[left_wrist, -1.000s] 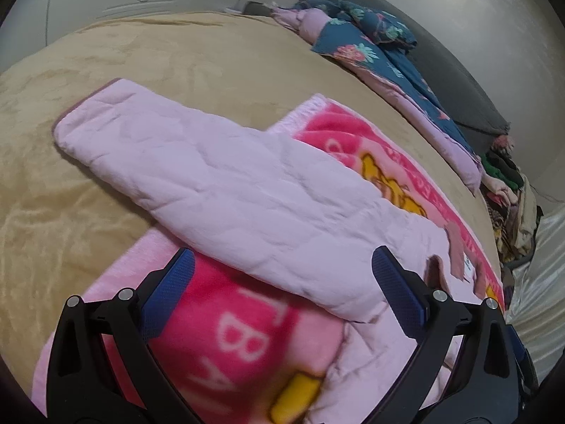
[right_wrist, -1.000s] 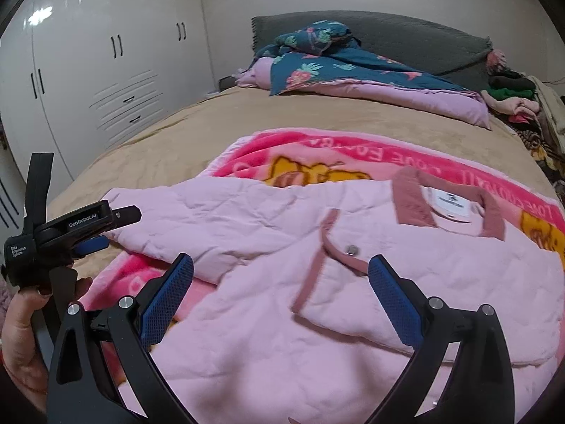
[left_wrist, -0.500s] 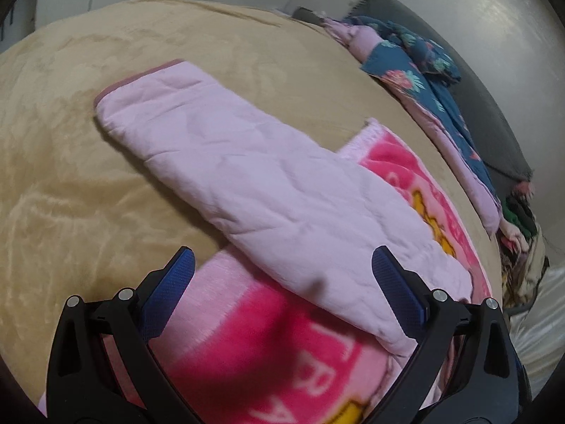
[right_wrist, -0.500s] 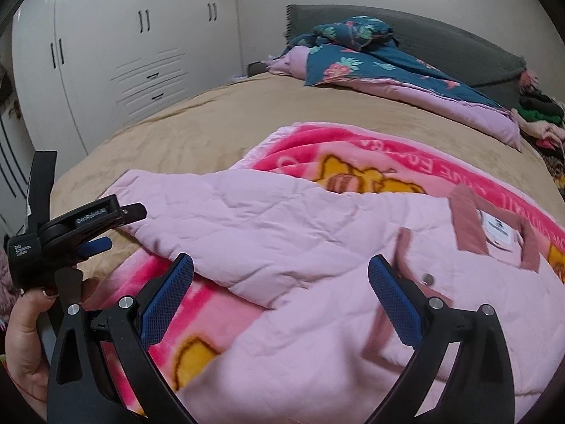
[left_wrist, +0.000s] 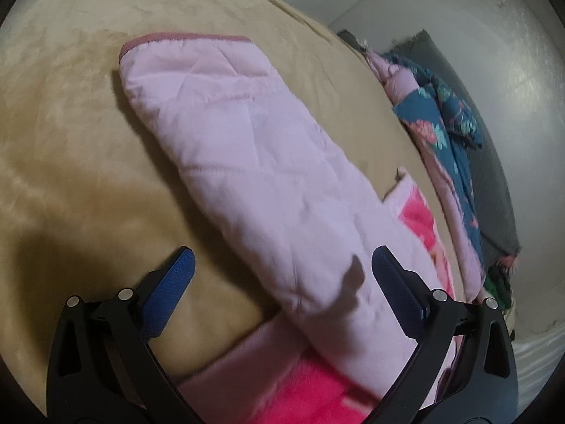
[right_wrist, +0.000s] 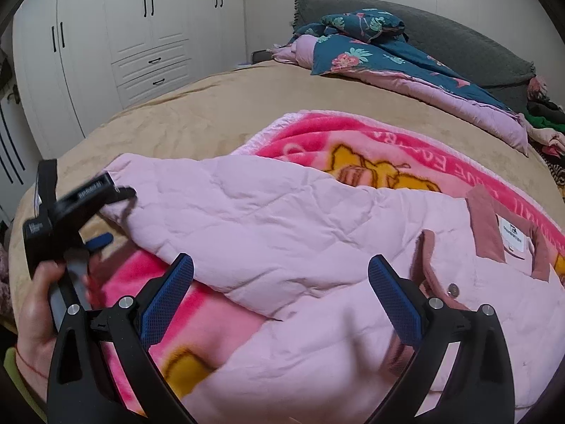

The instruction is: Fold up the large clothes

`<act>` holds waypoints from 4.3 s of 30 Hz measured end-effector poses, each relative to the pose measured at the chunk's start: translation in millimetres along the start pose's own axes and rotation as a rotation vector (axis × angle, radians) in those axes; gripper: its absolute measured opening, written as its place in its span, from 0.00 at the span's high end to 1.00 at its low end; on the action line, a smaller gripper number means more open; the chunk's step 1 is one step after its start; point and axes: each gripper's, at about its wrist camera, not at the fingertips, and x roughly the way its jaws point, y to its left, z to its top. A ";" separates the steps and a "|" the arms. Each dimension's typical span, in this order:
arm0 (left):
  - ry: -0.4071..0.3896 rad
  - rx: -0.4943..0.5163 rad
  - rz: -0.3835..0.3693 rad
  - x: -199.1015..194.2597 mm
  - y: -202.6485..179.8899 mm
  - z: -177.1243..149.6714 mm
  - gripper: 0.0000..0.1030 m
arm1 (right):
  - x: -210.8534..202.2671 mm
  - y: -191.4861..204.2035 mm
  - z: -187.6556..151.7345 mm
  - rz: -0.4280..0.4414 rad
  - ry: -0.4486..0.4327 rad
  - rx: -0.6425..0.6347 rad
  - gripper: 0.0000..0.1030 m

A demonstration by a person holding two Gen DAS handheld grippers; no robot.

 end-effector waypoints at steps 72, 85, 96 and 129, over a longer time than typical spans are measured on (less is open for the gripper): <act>0.051 1.005 -0.659 -132.3 -293.8 -267.3 0.92 | -247.1 -267.8 -216.6 -0.483 -0.114 0.543 0.04; 0.309 1.173 -0.614 -65.3 -282.4 -354.1 0.90 | -250.7 -298.5 -245.1 -0.570 -0.068 0.606 0.04; 0.492 0.906 -0.652 -61.2 -237.4 -326.3 0.25 | -238.7 -294.9 -238.5 -0.558 -0.059 0.597 0.04; 0.207 1.384 -0.669 -99.9 -285.3 -384.6 0.91 | -283.7 -319.7 -143.3 -0.475 -0.170 0.494 0.04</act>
